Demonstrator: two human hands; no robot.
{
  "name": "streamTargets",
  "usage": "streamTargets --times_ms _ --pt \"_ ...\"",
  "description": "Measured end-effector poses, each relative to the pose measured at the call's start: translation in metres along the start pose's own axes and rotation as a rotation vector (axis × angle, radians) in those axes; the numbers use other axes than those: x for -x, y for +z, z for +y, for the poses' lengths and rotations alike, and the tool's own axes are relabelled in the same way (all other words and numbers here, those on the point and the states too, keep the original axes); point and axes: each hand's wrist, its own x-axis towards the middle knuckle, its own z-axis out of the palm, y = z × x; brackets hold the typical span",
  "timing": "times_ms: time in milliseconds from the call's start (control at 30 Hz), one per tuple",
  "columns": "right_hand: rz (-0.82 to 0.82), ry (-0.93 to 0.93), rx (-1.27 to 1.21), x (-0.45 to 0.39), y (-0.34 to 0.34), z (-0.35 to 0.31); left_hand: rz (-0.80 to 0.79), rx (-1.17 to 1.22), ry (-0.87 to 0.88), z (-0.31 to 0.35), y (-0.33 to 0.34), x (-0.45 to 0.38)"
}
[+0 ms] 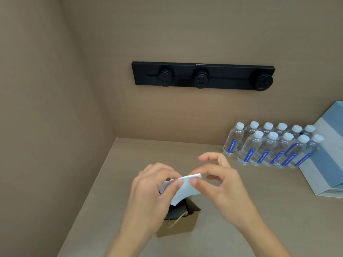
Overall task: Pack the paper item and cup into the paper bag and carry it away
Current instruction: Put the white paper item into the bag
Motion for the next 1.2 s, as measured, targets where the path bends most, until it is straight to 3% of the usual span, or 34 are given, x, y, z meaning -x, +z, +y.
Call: streamTargets --times_ms 167,267,367,433,500,567,667,733,800,867,1033,1200 --pt "-0.097 -0.103 -0.047 -0.005 0.001 0.003 -0.110 0.158 -0.172 0.001 -0.001 -0.001" --pt "-0.070 0.010 -0.362 -0.009 -0.002 0.012 -0.054 0.421 -0.329 0.000 0.004 -0.005" --pt "-0.218 0.193 -0.817 -0.002 0.008 0.024 -0.003 0.597 -0.424 -0.005 0.008 -0.003" --pt "-0.225 0.253 -0.954 0.006 0.021 0.028 0.019 0.670 -0.468 -0.007 0.011 0.001" --pt "-0.125 0.276 -0.991 0.009 0.027 0.030 0.039 0.693 -0.504 -0.014 0.013 0.004" --pt "-0.033 0.237 -0.819 0.008 0.023 0.030 0.081 0.617 -0.515 -0.026 0.013 0.010" --pt "0.044 0.127 -0.057 0.005 0.010 0.029 0.108 0.368 -0.502 -0.051 0.013 0.023" --pt "-0.058 0.128 0.341 0.003 0.011 0.030 0.017 0.184 -0.519 -0.066 0.020 0.028" --pt "-0.226 0.212 0.558 0.001 0.023 0.024 -0.154 0.020 -0.543 -0.074 0.032 0.028" --pt "-0.378 0.250 0.689 -0.005 0.040 0.019 -0.267 -0.082 -0.566 -0.081 0.044 0.027" --pt "-0.553 0.471 0.879 -0.022 0.075 0.008 -0.206 -0.276 -0.643 -0.087 0.052 0.028" --pt "-0.683 0.389 0.974 -0.024 0.087 0.024 -0.242 -0.238 -0.577 -0.093 0.048 0.056"
